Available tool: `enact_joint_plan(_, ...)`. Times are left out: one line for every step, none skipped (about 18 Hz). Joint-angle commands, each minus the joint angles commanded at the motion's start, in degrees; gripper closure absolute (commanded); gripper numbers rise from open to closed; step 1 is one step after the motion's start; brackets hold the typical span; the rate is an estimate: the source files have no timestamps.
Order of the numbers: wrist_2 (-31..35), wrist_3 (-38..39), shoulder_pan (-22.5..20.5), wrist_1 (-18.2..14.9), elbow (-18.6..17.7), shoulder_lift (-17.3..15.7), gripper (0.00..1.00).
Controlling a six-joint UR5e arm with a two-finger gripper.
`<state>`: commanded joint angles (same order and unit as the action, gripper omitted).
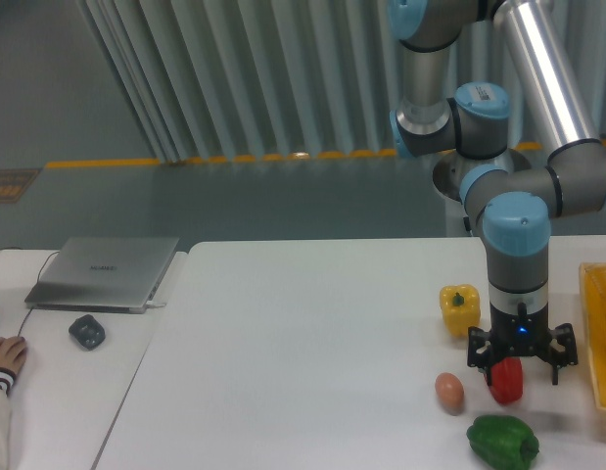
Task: Place the red peppers in a basket
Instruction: 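Lower the gripper around the red bell pepper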
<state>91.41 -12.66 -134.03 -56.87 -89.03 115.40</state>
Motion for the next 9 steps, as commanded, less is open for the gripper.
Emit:
enact_joint_plan(0.0,0.0,0.0,-0.1,0.0,0.0,0.0)
enact_joint_plan(0.0,0.0,0.0,-0.1,0.0,0.1,0.0)
enact_joint_plan(0.1,0.0,0.0,-0.1,0.0,0.1,0.0)
enact_joint_plan(0.2,0.0,0.0,-0.2,-0.1,0.1,0.0)
enact_joint_plan(0.2,0.0,0.0,-0.2,-0.7,0.0,0.0)
enact_joint_plan(0.2,0.0,-0.1,-0.2,-0.9,0.0,0.0)
enact_joint_plan(0.2,0.0,-0.1,-0.2,-1.1,0.0,0.0)
enact_joint_plan(0.3,0.0,-0.1,-0.2,-1.1,0.0,0.0)
enact_joint_plan(0.8,-0.1,-0.1,-0.2,-1.1,0.1,0.0)
